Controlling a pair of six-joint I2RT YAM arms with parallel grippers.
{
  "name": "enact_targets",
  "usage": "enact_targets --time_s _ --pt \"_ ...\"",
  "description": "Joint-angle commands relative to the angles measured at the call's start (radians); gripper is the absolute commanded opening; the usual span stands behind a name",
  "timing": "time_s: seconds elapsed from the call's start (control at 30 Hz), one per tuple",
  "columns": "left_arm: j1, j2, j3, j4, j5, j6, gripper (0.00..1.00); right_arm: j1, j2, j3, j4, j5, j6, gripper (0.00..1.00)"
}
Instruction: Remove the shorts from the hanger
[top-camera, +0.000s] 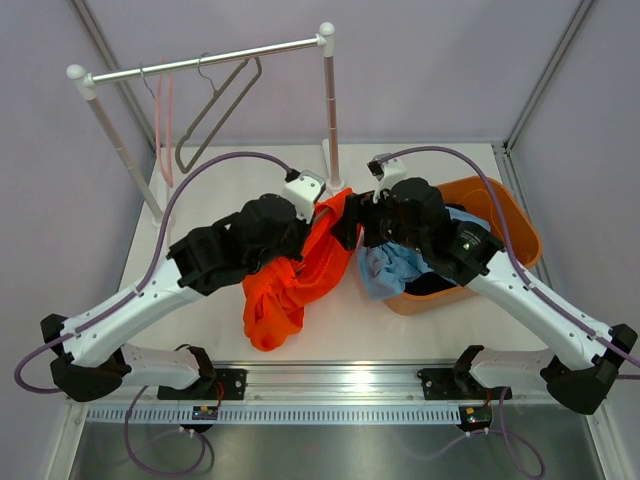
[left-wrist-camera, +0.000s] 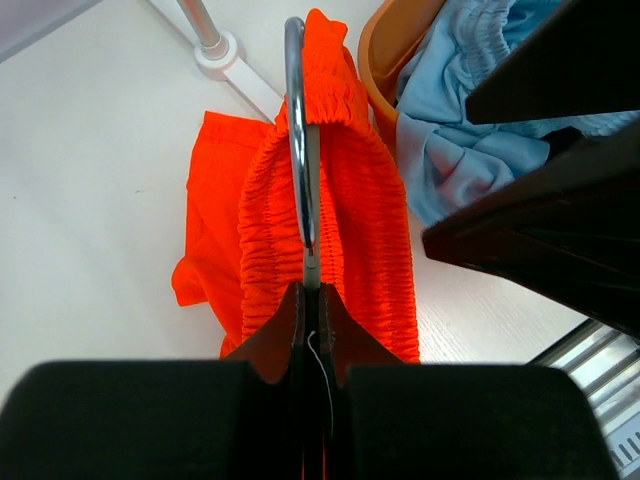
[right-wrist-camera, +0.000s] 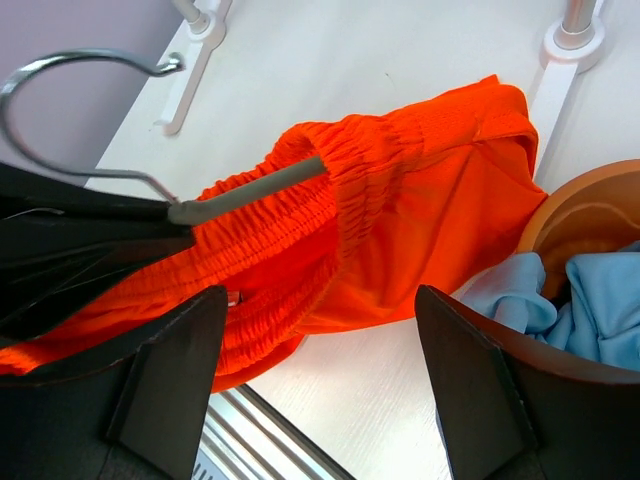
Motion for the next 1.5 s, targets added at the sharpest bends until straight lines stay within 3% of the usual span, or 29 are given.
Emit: enact_targets --time_s 0.0,0.53,0.9,1.03,1.13,1.2,1.27,1.33,1.47 --pt "-0.023 -0.093 0.004 0.073 -0.077 -0.017 0.0 0.029 0.053 0.065 -0.017 0.108 0.025 0.82" --pt "-0.055 -0.142 -0.021 0.028 -0.097 -0.014 0.0 0.058 0.191 0.183 0.074 0.196 0.025 0.67" --pt "-0.059 -0.198 -0.039 0.033 -0.108 -0.014 0.0 0.056 0.251 0.203 0.086 0.184 0.039 0.33" --pt "-0.059 -0.208 -0.042 0.03 -0.097 -0.014 0.0 0.056 0.261 0.215 0.072 0.21 0.034 0.09" --pt "-0.059 -0.217 -0.05 0.03 -0.103 -0.014 0.0 0.056 0.263 0.22 0.06 0.204 0.031 0.08" --pt "-0.059 -0.22 -0.052 0.03 -0.106 -0.013 0.0 0.058 0.261 0.22 0.06 0.176 0.031 0.24" --pt "-0.059 -0.22 -0.05 0.033 -0.102 -0.013 0.0 0.058 0.265 0.218 0.058 0.173 0.032 0.26" --pt "-0.059 -0.217 -0.048 0.033 -0.094 -0.014 0.0 0.059 0.271 0.217 0.061 0.175 0.032 0.22" --pt "-0.06 -0.212 -0.048 0.025 -0.076 -0.013 0.0 0.061 0.277 0.233 0.052 0.226 0.029 0.0"
